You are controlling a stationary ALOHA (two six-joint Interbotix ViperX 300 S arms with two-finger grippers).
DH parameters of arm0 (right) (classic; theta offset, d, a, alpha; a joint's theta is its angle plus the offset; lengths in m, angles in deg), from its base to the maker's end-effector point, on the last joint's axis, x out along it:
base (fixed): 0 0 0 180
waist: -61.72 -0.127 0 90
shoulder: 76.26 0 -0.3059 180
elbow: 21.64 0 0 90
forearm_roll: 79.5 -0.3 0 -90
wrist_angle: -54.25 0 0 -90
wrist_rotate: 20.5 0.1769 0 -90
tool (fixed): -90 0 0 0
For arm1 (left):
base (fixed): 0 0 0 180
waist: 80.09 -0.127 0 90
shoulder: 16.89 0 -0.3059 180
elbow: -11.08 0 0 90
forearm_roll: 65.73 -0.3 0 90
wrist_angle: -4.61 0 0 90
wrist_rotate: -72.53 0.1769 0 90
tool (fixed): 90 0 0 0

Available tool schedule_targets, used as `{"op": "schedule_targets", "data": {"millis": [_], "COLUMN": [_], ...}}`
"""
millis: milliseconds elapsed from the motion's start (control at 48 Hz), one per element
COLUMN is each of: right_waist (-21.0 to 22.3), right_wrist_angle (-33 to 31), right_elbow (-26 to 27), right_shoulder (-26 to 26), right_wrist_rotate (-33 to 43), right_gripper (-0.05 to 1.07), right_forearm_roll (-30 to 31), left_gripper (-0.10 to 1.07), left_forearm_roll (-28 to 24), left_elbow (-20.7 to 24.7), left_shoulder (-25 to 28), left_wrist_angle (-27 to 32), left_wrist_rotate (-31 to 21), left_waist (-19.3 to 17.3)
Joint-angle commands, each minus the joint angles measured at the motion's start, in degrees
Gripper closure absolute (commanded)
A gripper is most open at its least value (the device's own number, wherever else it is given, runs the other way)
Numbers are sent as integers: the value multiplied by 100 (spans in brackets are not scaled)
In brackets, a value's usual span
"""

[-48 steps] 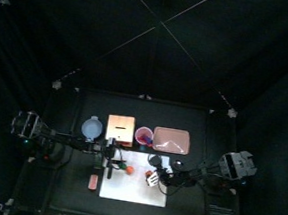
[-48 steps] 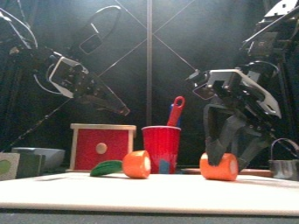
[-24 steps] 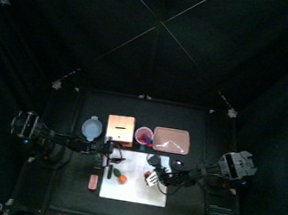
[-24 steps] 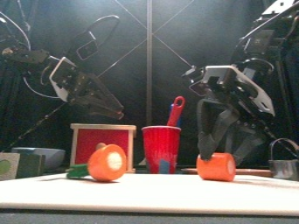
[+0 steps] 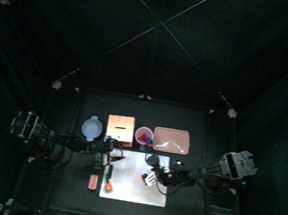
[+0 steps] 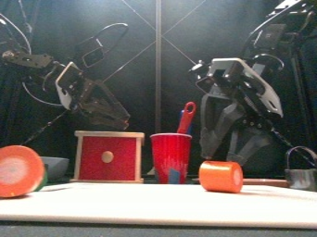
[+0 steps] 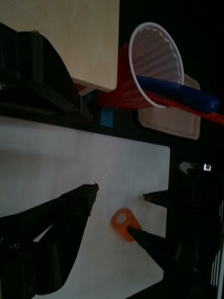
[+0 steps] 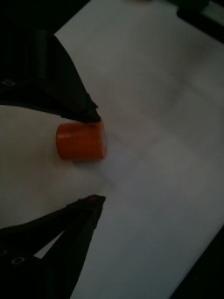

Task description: Pick up carrot and break apart carrot

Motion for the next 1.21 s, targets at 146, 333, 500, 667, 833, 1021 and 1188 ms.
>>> {"op": "schedule_targets", "data": {"millis": [146, 333, 500, 667, 833, 1021, 1188], "right_waist": [158, 334, 580, 896, 1354, 2039, 2426], "right_wrist_angle": [9, 9, 141, 404, 712, 1187, 1802], "right_elbow": [220, 316, 519, 791, 940, 1107, 1477], "right_shoulder": [-615, -791, -791, -782, -712, -527, -229], "right_wrist_rotate": [-35, -26, -35, -35, -35, -35, -35], "right_gripper": [6, 8, 12, 26, 47, 65, 73], "right_forearm_roll": [738, 1336, 1811, 2399, 2628, 2602, 2619], "left_gripper": [8, 14, 16, 23, 45, 59, 59], "left_forearm_roll": [554, 949, 1591, 2443, 2988, 3437, 4034], "left_elbow": [-114, -185, -44, 62, 35, 62, 18], "left_shoulder": [-387, -545, -562, -571, -571, -580, -589], "left_wrist_angle": [-9, 0, 211, 475, 501, 475, 466], "left_wrist_rotate": [-9, -9, -123, -308, -316, -325, -404], "left_waist": [246, 369, 580, 782, 853, 844, 844]}}
